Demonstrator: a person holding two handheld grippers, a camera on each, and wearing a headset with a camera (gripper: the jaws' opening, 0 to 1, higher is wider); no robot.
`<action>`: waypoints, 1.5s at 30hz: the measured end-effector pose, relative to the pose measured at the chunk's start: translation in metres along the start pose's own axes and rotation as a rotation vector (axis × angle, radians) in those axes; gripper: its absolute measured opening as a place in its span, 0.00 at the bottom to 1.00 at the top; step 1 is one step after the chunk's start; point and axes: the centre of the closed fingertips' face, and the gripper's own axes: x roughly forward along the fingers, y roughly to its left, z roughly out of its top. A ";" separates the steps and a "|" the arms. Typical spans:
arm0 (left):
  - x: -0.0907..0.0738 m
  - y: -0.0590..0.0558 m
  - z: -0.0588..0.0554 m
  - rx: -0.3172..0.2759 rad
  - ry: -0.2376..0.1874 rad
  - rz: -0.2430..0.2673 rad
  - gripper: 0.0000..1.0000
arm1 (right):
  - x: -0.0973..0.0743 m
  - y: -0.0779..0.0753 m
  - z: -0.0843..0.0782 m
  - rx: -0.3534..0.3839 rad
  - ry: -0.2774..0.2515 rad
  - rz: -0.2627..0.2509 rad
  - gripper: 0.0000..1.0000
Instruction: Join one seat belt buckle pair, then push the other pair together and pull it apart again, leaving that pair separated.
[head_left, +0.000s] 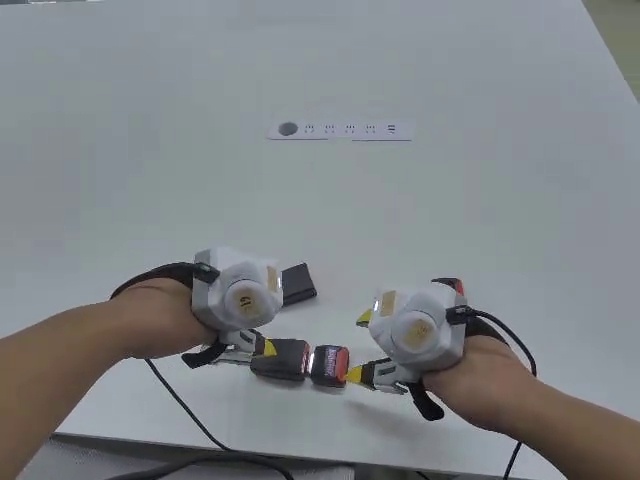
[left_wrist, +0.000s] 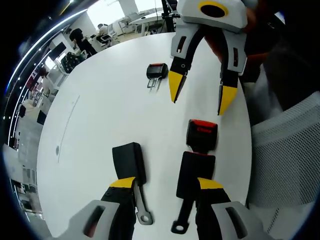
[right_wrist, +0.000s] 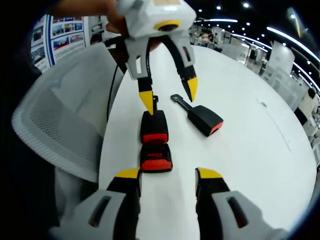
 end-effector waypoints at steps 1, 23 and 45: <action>0.001 0.003 0.001 -0.005 -0.001 0.003 0.48 | -0.002 -0.004 -0.003 0.004 0.002 -0.005 0.44; 0.028 0.063 0.004 -0.067 0.001 0.056 0.47 | -0.037 -0.093 -0.060 -0.007 0.080 -0.075 0.41; 0.054 0.060 -0.008 -0.013 0.052 -0.074 0.41 | -0.045 -0.121 -0.105 -0.004 0.155 -0.061 0.35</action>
